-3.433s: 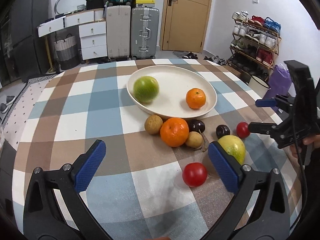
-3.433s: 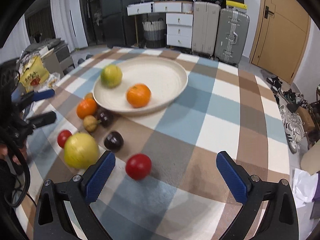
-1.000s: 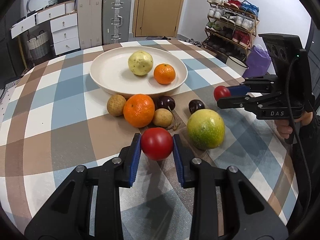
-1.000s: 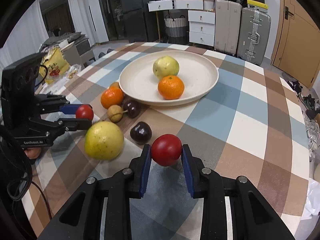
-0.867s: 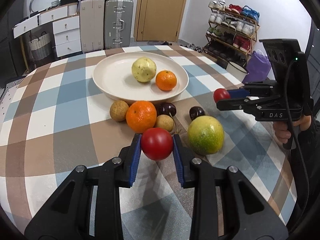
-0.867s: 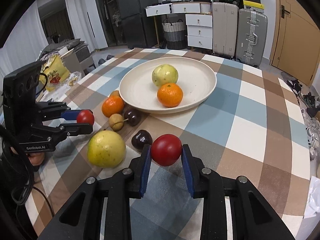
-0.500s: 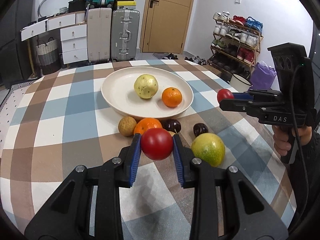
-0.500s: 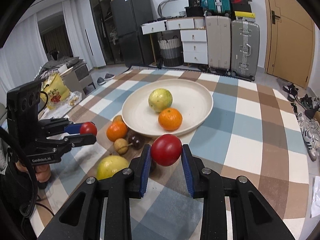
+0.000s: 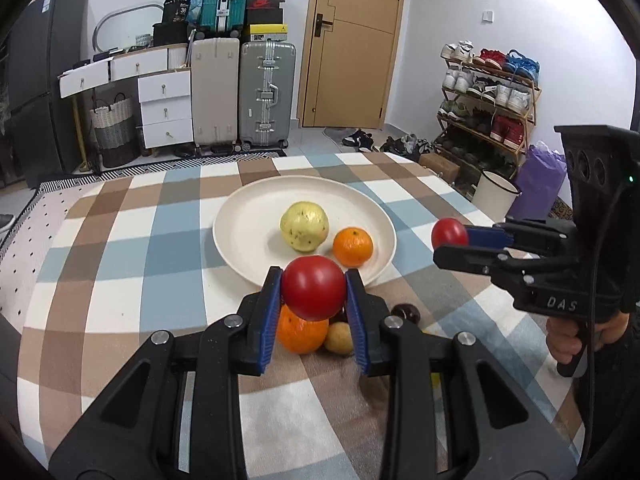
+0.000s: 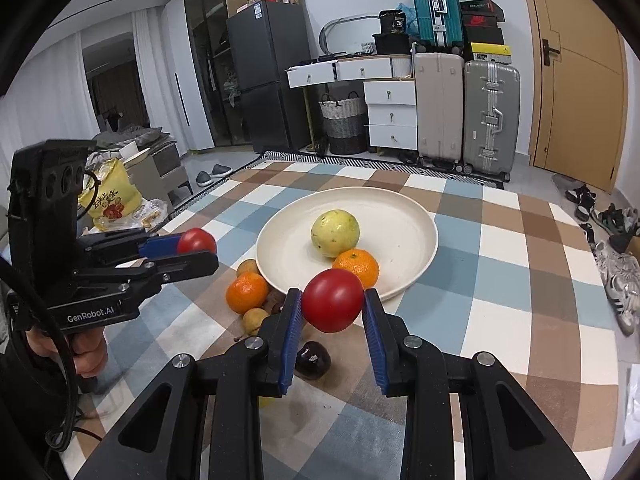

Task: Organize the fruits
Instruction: 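Carry both tomatoes over the white plate and open both tools to drop them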

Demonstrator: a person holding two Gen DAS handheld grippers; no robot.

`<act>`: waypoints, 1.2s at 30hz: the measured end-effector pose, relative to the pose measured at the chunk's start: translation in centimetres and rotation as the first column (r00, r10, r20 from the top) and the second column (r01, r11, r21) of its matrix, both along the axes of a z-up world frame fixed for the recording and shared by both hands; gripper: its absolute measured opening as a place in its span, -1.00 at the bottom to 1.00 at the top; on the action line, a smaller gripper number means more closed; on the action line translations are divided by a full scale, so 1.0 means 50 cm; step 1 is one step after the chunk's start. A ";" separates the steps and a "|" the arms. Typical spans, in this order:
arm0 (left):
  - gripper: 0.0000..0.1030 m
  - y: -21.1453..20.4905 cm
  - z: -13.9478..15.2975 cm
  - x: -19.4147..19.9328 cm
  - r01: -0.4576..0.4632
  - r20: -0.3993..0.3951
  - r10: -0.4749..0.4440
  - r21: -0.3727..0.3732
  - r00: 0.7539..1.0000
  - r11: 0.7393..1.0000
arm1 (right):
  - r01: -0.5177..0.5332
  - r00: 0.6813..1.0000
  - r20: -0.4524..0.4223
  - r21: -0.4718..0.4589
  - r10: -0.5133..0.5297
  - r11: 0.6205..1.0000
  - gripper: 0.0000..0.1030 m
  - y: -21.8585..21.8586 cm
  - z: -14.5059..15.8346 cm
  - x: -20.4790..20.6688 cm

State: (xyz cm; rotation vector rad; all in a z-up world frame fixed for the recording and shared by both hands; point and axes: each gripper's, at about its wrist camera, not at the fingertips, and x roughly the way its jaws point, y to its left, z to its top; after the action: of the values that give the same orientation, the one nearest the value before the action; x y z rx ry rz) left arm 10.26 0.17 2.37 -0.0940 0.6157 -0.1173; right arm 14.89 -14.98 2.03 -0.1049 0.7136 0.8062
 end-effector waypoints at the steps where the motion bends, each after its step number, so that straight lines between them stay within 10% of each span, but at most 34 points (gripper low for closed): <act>1: -0.46 0.002 0.004 0.005 -0.006 0.004 0.006 -0.002 1.000 1.000 | 0.005 1.000 0.003 0.006 -0.005 1.000 -0.40 0.000 0.002 0.003; 20: -0.46 0.041 0.066 0.115 -0.043 0.070 0.042 0.009 0.997 0.999 | 0.044 0.999 0.018 0.010 -0.045 0.999 -0.40 0.031 0.073 0.114; 36: -0.46 0.077 -0.023 0.200 -0.062 -0.019 0.061 -0.028 0.998 0.998 | 0.058 0.997 -0.050 -0.048 -0.060 0.997 -0.40 0.045 -0.012 0.181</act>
State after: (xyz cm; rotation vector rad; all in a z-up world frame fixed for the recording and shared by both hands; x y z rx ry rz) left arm 20.24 4.00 1.24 -0.1418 0.6289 -0.0660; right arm 23.95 -12.71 1.45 -0.1051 0.7808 0.7382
